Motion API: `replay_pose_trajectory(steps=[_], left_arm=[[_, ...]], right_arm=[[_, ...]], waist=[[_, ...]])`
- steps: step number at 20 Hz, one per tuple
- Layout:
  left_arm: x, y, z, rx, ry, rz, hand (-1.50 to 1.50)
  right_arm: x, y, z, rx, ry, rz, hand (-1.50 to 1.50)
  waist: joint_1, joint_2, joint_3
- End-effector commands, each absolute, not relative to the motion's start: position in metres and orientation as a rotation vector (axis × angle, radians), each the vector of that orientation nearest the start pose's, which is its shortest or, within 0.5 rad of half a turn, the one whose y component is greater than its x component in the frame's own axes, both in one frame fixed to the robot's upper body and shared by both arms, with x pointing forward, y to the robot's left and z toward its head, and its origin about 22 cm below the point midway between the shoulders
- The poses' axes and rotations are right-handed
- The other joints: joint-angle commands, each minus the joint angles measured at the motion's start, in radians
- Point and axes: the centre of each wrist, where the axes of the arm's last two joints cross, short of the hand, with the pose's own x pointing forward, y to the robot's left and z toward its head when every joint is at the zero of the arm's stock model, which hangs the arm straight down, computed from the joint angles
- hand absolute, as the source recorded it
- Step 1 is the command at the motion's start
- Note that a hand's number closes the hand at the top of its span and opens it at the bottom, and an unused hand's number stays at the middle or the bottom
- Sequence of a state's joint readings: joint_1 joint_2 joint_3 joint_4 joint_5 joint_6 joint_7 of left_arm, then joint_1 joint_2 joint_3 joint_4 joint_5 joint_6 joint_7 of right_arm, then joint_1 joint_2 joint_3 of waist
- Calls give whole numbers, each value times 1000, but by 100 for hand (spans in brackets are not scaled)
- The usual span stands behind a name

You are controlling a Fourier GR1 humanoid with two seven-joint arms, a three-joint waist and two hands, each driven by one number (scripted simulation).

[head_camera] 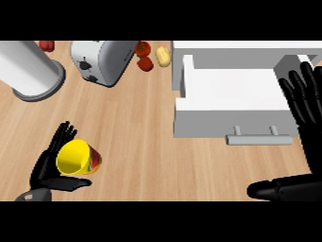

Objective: Pick up the cup, place it into the drawer and close the drawer

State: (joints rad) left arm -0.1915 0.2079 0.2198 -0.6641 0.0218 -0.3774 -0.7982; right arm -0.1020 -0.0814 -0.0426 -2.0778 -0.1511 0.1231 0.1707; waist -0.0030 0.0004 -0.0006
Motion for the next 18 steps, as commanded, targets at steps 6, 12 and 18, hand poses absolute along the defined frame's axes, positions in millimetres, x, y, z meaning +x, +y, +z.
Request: replay_pose_trajectory(steps=[6, 12, 18], left_arm=[[232, 330, -142, -287, -1675, 57, -150], [243, 317, -141, -430, -1656, 86, -150], [240, 303, -149, -492, -1701, 108, 150]], right_arm=[[224, -233, 135, 166, -1986, 146, -150], [223, -220, 153, 188, -2010, 126, -150], [220, -238, 144, 181, -1999, 131, -150]], waist=[[0, 0, 0], [-2, 1, -1], [-5, 1, 0]])
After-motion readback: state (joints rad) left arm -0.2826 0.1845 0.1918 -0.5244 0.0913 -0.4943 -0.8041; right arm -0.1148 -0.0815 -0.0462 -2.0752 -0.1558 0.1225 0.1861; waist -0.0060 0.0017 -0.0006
